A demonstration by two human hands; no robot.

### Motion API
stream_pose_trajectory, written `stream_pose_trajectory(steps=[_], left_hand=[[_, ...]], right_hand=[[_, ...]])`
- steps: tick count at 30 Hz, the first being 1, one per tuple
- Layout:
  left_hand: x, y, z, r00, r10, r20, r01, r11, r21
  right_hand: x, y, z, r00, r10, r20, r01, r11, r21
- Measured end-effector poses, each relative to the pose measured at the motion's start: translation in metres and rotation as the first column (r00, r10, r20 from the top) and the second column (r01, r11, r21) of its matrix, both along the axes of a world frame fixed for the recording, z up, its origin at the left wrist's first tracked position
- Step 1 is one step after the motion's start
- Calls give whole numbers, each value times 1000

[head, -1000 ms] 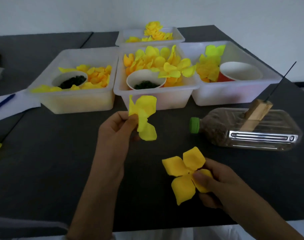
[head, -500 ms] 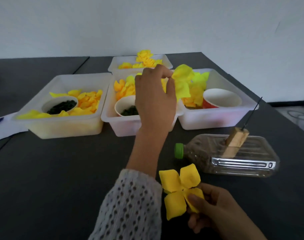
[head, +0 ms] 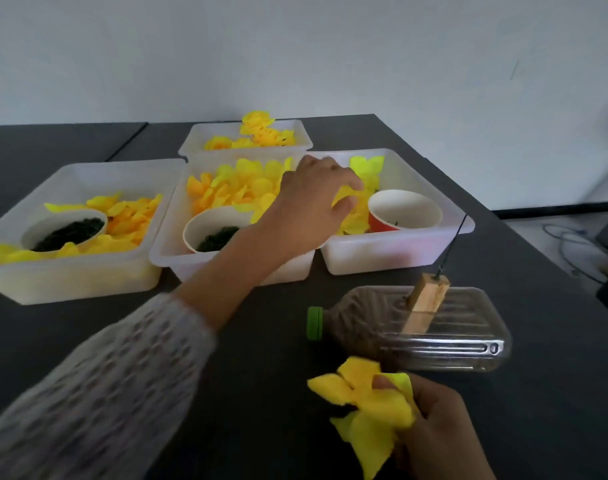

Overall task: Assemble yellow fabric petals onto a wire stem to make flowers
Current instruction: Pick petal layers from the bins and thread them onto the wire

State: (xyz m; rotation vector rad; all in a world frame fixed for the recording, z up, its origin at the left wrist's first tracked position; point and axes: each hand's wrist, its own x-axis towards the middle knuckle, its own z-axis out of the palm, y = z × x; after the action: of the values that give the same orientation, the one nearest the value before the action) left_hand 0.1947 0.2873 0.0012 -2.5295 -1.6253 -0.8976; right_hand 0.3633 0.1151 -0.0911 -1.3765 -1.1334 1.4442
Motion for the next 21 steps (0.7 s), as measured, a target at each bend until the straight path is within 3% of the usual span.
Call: stream_pose_trajectory(steps=[3,5,8,11,15,18,21], left_hand=[[-10,-75,4,929,-343,141,357,930,-89],[-18,-113,-3,918,-387,91,395,863,-315],[-30,-145,-19,944,-322,66,304,778,-549],[-34,-154,-25,973,-204,112,232,798,-557],[-32,-157,-32,985,-170,34,160,815,-557],[-35,-159,-34,977,-82,195,176,826,-536],[-44,-153,-34,927,2,374,221,803,-553]], right_hand=[[-3,0,-3,994,-35,102,24,994,109],[-5,1,-5,979,-75,191,36,980,197],[-12,0,-7,949,-90,303,9,966,260],[-25,-6,-6,943,-61,328,-30,963,268],[-34,-6,-3,920,-114,375,-60,904,423],[-32,-3,-2,958,-37,285,-96,893,439],[-26,-3,-1,983,95,157,-146,925,351]])
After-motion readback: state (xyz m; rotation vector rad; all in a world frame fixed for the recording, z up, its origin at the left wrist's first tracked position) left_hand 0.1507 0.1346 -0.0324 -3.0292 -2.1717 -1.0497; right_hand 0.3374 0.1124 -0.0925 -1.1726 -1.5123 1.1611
